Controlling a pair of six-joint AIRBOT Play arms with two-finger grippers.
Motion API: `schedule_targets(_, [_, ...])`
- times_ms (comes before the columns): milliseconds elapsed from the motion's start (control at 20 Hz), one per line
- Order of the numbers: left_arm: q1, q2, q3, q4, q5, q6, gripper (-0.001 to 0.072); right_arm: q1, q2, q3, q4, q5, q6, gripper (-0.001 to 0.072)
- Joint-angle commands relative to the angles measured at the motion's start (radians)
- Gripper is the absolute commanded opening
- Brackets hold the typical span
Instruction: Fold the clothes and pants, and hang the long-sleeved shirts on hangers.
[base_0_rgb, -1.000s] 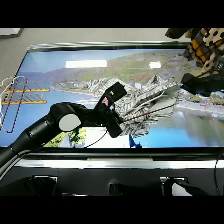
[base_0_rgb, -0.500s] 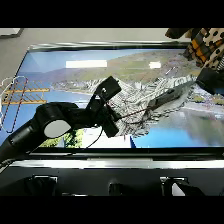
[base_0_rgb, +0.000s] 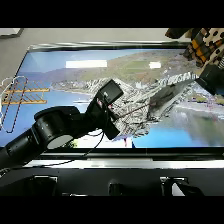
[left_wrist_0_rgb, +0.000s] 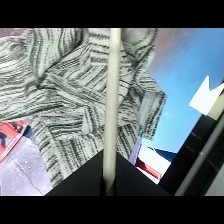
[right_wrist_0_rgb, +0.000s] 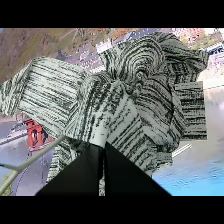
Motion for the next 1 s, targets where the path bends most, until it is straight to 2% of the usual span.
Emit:
schedule_targets(0, [-0.008,-0.002,0.000,0.092,0.006,-0.092,0.0028,0.001,0.008,0.001,0.012,0.021,0.003,0.0037])
schedule_targets(200, [-0.014,-0.011,0.000,0.078,0.130,-0.091,0.0029,0.043,0.008,0.001,0.077,-0.010,0.005,0.0037])
schedule_targets(500, [-0.073,-0.039,0.000,0.023,0.179,-0.088,0.0029,0.235,-0.017,0.002,-0.106,-0.142,0.111,0.0037])
schedule_targets(800, [-0.087,-0.063,0.000,0.023,0.196,-0.091,0.0029,0.238,-0.011,0.029,-0.079,-0.100,0.109,0.0037])
schedule_targets(950, [-0.087,-0.077,0.000,0.023,0.271,-0.092,0.0029,0.238,0.016,0.035,-0.080,-0.043,0.111,0.0038])
